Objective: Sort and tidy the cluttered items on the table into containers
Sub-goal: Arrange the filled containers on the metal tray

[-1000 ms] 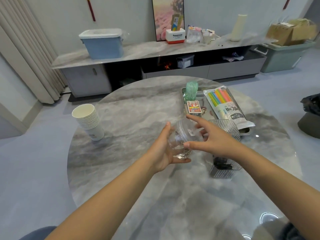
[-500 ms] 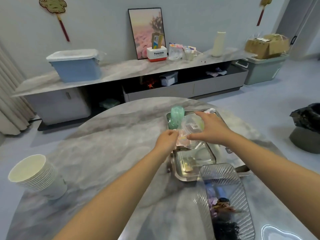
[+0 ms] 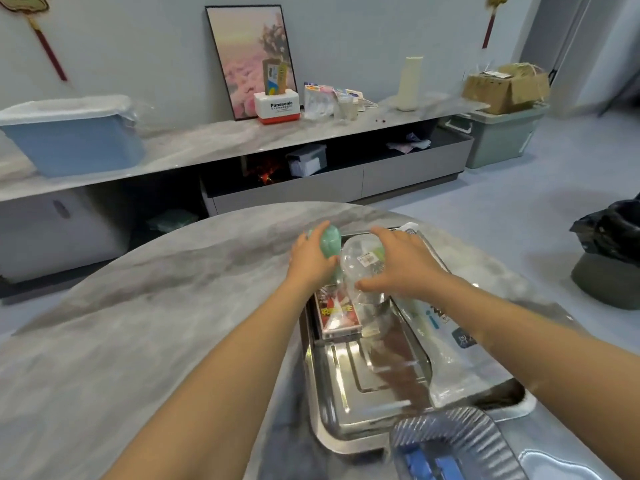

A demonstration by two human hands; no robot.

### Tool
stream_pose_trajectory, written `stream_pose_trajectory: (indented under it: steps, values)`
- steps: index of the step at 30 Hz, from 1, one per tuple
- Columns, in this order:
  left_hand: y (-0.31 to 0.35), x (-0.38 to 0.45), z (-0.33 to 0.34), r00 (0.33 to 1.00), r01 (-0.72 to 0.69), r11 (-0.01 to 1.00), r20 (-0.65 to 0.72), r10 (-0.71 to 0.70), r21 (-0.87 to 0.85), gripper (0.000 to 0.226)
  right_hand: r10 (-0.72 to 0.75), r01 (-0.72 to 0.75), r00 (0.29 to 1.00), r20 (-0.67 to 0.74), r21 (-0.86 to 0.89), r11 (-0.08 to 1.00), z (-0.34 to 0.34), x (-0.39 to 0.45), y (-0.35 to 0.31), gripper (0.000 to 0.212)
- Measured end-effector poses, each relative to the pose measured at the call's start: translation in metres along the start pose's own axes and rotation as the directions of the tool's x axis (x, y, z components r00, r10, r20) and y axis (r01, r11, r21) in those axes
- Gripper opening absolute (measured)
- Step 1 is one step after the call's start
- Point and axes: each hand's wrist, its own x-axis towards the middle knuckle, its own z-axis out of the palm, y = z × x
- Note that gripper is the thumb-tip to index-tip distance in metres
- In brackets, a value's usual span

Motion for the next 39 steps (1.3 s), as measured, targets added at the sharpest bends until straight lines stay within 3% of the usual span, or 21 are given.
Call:
stream_pose_trajectory:
  steps: [5,8,14,17,21,27,31,36,39]
  values:
    - [-0.005,0.005,-0.018,0.988,-0.073,0.981,-0.145,0.047,-0.177,0.062,-0.027,0.028,0.999,-0.021,0.011,1.000,0.004,0.018,0.003,0.094]
    - [-0.009,0.005,-0.035,0.979,-0.102,0.957,-0.196,0.050,-0.271,0.063,-0.017,0.021,0.999,-0.040,0.108,0.994,0.011,0.029,0.000,0.080]
    - [-0.005,-0.002,-0.045,0.964,-0.142,0.961,-0.251,0.081,-0.236,0.061,0.000,0.020,0.997,-0.079,0.255,0.967,0.031,0.048,-0.007,0.062]
    - [-0.001,-0.004,-0.049,0.951,-0.148,0.950,-0.302,0.061,-0.275,0.060,-0.030,0.044,0.997,-0.069,0.213,0.976,0.035,0.044,-0.003,0.060]
    - [0.008,-0.010,-0.048,0.950,-0.175,0.948,-0.299,0.091,-0.267,0.061,-0.016,0.026,0.999,-0.040,0.253,0.967,0.040,0.039,0.009,0.056]
    - [0.010,-0.011,-0.049,0.945,-0.182,0.943,-0.315,0.089,-0.279,0.061,-0.136,0.176,0.978,-0.159,0.274,0.946,0.048,0.035,0.001,0.050]
    - [0.008,-0.013,-0.043,0.962,-0.173,0.950,-0.253,0.106,-0.260,0.062,-0.080,0.104,0.994,-0.081,0.371,0.923,0.055,0.030,0.008,0.047]
    - [0.009,-0.011,-0.033,0.977,-0.145,0.954,-0.190,0.096,-0.262,0.065,-0.006,-0.037,0.998,0.061,0.670,0.741,0.043,0.026,0.019,0.076]
    - [0.015,-0.010,-0.025,0.982,-0.161,0.965,-0.131,0.136,-0.205,0.068,0.015,-0.103,0.991,0.136,0.667,0.738,0.036,0.025,0.022,0.091]
